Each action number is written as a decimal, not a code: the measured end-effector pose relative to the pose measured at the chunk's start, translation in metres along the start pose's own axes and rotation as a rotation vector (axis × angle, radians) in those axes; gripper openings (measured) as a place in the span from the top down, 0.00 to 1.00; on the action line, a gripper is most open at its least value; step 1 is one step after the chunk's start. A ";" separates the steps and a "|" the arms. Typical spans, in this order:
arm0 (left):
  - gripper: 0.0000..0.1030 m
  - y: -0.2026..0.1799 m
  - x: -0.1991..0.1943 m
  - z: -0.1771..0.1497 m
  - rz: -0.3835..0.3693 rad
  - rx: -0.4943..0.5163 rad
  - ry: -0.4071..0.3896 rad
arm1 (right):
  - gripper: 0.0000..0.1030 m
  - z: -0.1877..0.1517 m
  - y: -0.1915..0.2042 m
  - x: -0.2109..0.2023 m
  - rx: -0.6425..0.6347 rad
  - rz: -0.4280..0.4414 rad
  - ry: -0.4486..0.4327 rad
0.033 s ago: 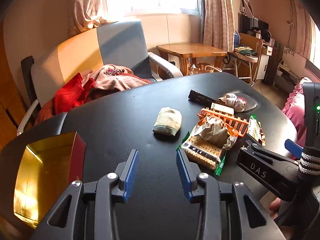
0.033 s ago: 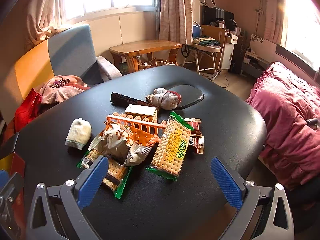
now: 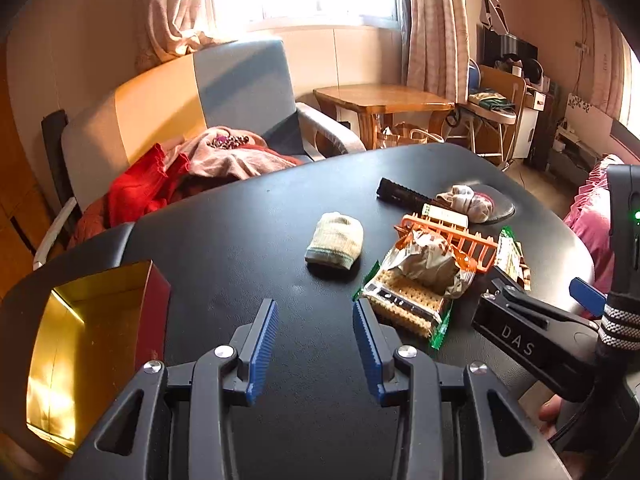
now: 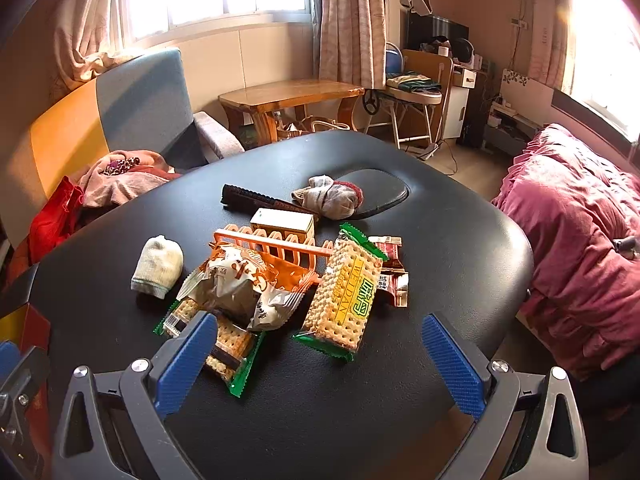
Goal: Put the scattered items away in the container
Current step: 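Move both tools over the scattered snacks toward the green cracker pack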
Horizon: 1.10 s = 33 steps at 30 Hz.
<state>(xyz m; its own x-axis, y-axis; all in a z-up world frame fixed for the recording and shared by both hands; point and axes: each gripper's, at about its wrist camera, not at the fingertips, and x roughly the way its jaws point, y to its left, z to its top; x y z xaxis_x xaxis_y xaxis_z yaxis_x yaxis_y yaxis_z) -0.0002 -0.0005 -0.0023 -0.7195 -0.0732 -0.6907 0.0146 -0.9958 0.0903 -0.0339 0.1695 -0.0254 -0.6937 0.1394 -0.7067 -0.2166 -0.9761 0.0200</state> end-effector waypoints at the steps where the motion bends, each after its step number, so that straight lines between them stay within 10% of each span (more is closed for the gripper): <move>1: 0.62 0.000 0.001 -0.001 -0.005 -0.002 0.007 | 0.00 0.000 0.000 0.000 0.001 0.000 0.003; 10: 0.62 0.005 0.014 -0.015 -0.044 -0.013 0.073 | 0.00 -0.012 -0.002 0.009 -0.001 0.057 0.028; 26: 0.62 0.035 0.057 -0.072 -0.115 -0.040 0.243 | 0.00 -0.002 0.017 0.045 -0.068 0.619 0.146; 33: 0.62 0.056 0.061 -0.078 -0.106 -0.090 0.257 | 0.00 0.010 0.055 0.070 -0.147 0.689 0.211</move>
<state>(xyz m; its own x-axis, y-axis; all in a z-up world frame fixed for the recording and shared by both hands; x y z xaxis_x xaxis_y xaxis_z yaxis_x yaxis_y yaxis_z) 0.0109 -0.0649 -0.0960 -0.5209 0.0311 -0.8531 0.0189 -0.9987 -0.0479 -0.1013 0.1273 -0.0661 -0.4887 -0.5342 -0.6898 0.3253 -0.8452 0.4241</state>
